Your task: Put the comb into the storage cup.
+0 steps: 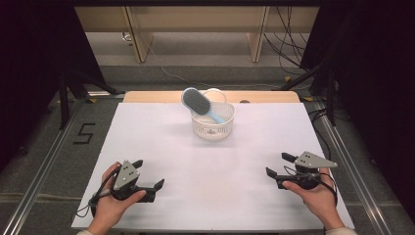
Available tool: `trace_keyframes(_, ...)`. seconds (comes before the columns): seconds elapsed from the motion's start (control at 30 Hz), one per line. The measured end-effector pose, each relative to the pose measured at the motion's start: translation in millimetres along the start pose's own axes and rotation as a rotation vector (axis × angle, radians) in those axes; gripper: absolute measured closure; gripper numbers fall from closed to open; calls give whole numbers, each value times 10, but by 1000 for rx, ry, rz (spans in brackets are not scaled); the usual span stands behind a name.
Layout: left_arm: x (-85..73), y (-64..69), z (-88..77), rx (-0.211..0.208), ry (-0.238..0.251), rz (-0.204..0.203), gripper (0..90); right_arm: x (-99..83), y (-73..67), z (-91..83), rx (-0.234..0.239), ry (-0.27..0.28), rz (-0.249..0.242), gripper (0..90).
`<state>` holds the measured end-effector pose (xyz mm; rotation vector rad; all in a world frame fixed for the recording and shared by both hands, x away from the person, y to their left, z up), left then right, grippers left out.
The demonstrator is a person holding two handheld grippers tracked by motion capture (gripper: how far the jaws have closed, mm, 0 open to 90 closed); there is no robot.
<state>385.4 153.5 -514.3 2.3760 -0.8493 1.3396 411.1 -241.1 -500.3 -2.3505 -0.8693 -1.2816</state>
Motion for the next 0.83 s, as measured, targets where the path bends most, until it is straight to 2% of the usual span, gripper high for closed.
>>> trace_keyframes(0.23, -12, -1, 4, -3, -1, -9, 27, -14, -29, 7, 5, 22, -6, 188)
trace_keyframes(0.83, -36, 26, 21, -4, -20, 4, 28, -13, -37, 13, 10, 43, -4, 196)
Point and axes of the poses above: each handheld gripper's, and its own axes: z roughly forward along the jaws, x roughly out of its top, y roughly to its right, the point moved 10 cm from there along z, roughly forward along the jaws, and after that the axes turned 6 degrees about -y, right-handed, at the moved point
